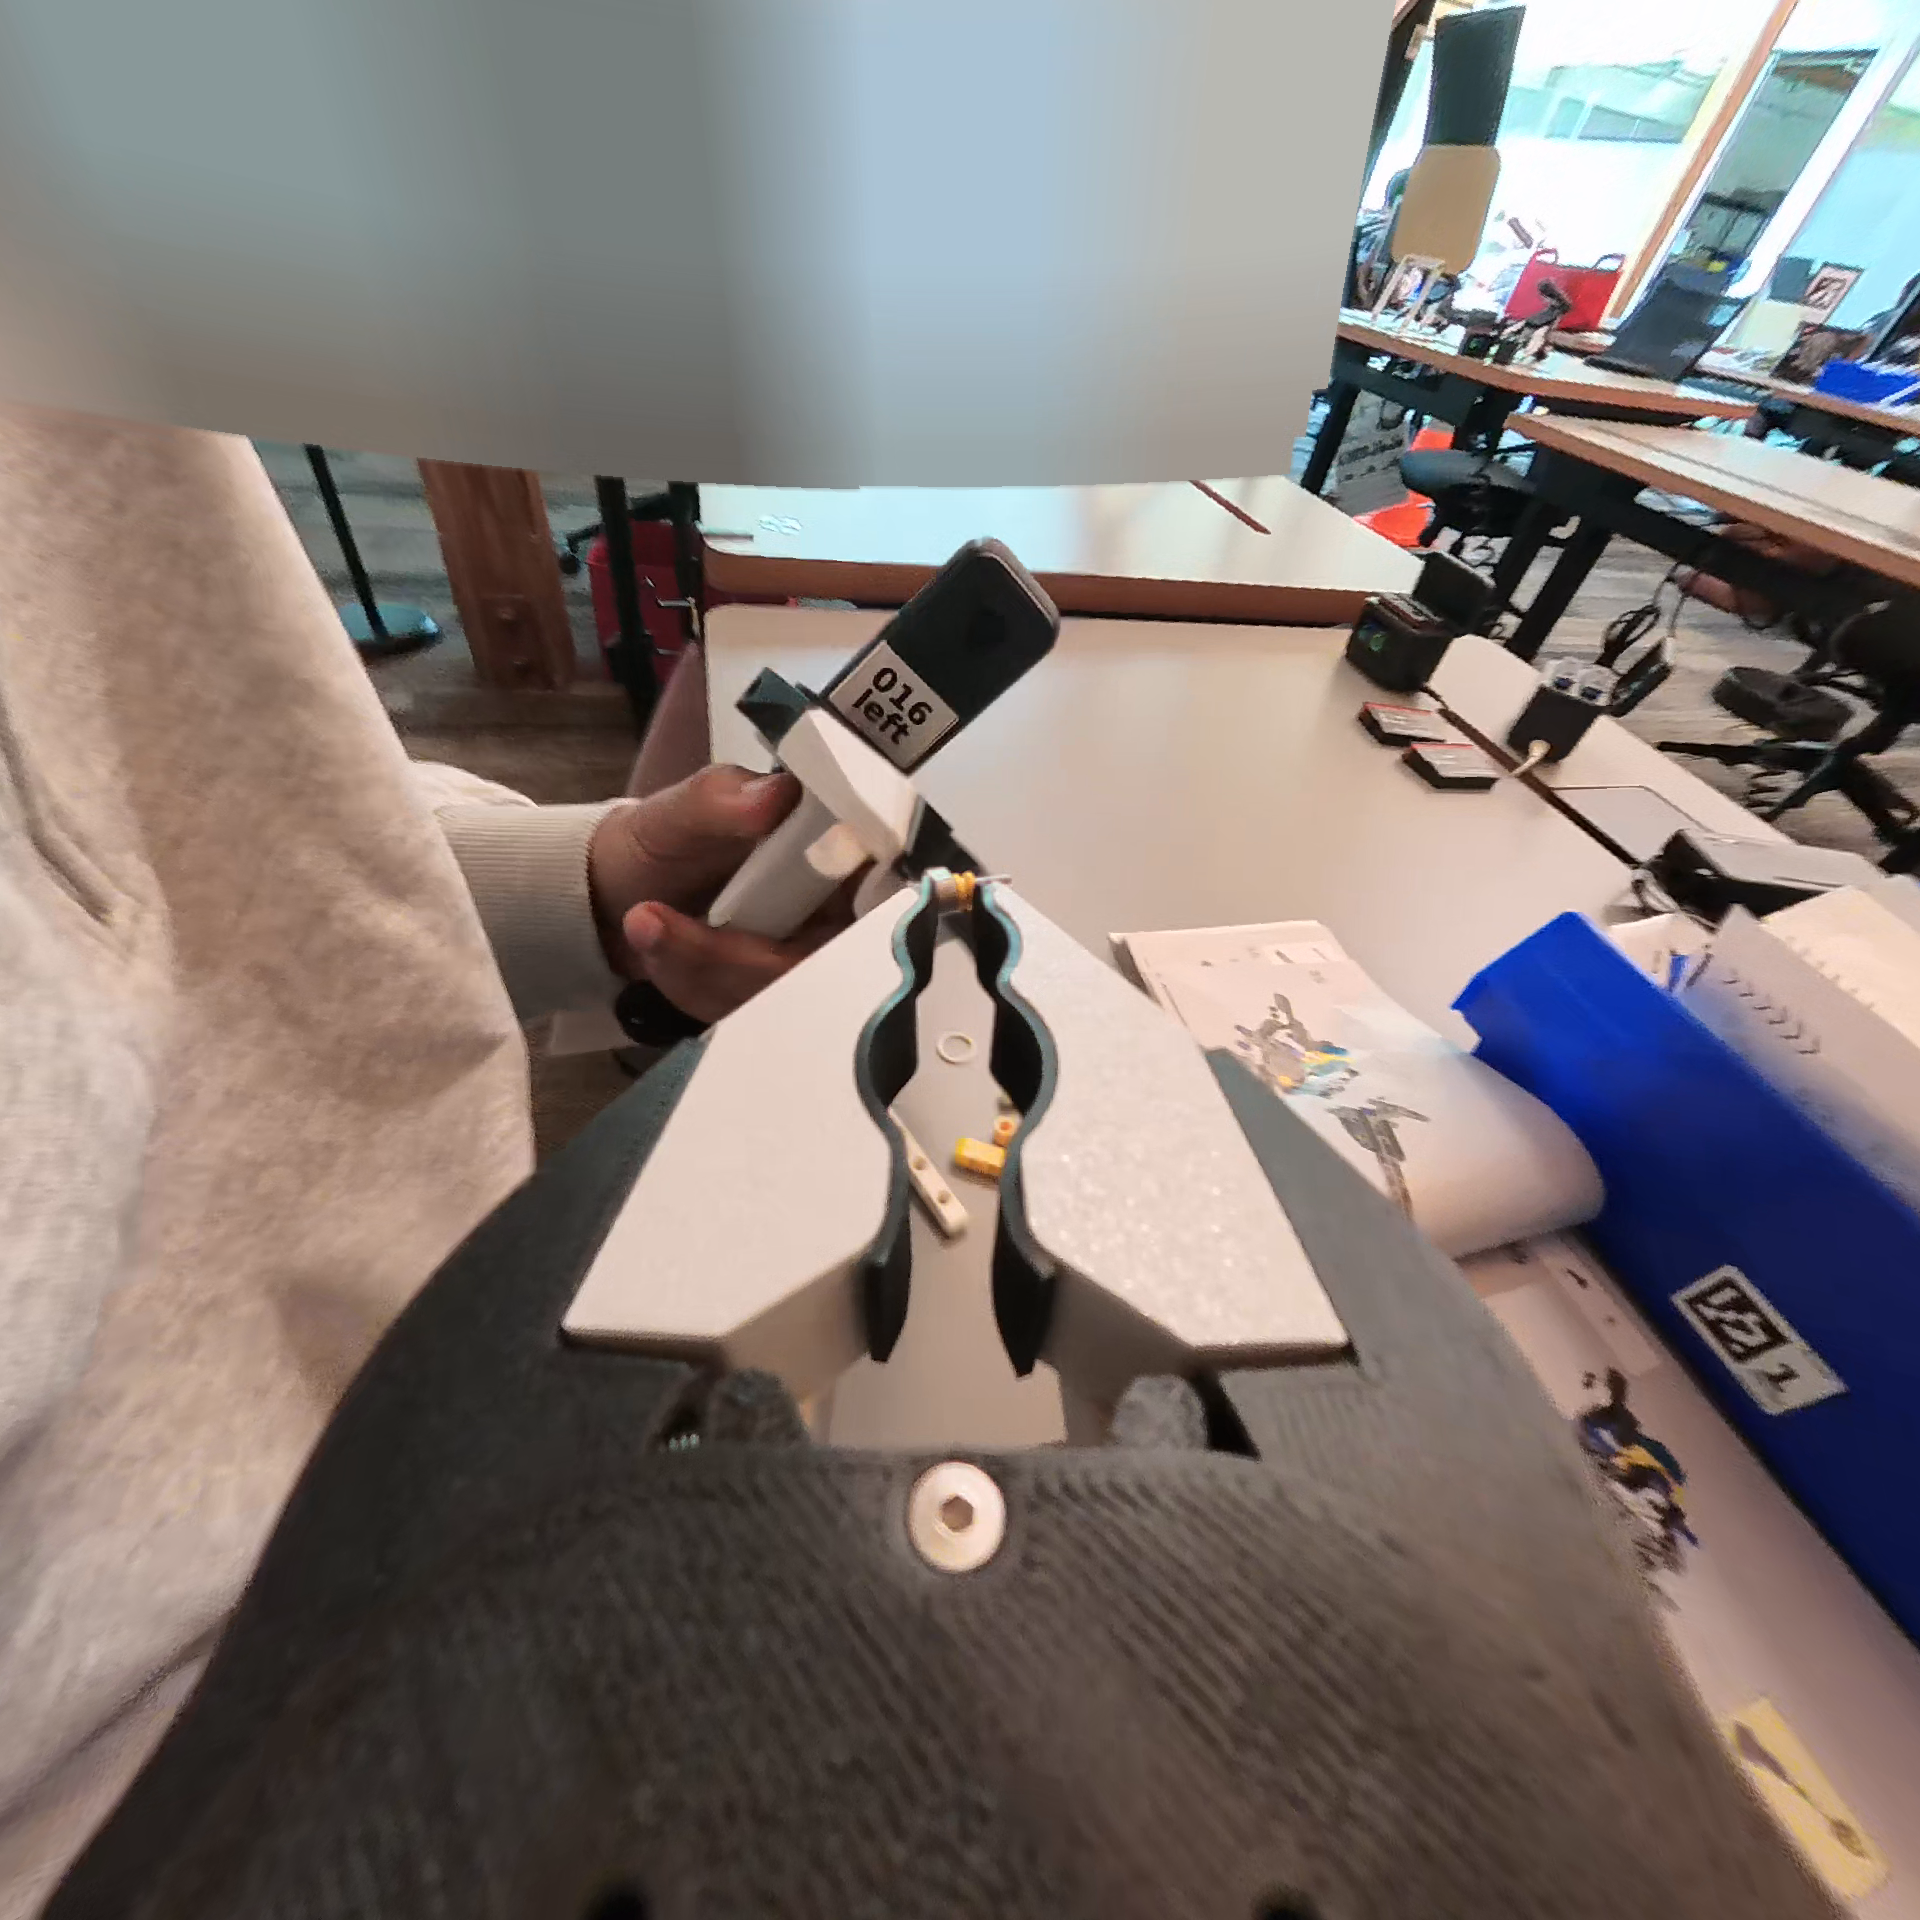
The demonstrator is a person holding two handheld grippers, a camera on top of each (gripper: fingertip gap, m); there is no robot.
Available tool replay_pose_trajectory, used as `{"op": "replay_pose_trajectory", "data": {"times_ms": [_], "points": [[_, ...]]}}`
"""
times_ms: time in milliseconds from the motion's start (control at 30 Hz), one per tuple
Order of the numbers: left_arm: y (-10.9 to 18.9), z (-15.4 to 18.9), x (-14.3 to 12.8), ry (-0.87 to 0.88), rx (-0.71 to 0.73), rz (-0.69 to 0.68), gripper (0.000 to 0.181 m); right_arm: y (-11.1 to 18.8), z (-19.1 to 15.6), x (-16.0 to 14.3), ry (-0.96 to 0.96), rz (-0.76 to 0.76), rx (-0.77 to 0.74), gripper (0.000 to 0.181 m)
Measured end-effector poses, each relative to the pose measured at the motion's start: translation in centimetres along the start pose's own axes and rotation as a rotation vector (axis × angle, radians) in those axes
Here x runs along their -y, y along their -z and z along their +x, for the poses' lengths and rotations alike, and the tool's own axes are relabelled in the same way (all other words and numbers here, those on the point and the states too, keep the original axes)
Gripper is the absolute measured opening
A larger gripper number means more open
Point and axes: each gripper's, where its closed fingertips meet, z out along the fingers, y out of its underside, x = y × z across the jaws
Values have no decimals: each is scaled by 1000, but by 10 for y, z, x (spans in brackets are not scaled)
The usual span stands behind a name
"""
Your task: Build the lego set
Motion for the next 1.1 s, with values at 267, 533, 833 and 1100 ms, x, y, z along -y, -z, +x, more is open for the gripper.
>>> {"op": "replay_pose_trajectory", "data": {"times_ms": [267,533,833,1100], "points": [[0,-13,-5,121,-10,2,7,-3,11,-18,137,-93,-105,6],[0,-17,-4,118,15,12,4,-4,15,-22,260,-126,-176,6],[0,-19,-6,140,17,6,1,-2,14,-24,311,-132,-199,6],[1,-17,-4,104,24,13,0,0,13,-23,317,-124,-204,6]]}}
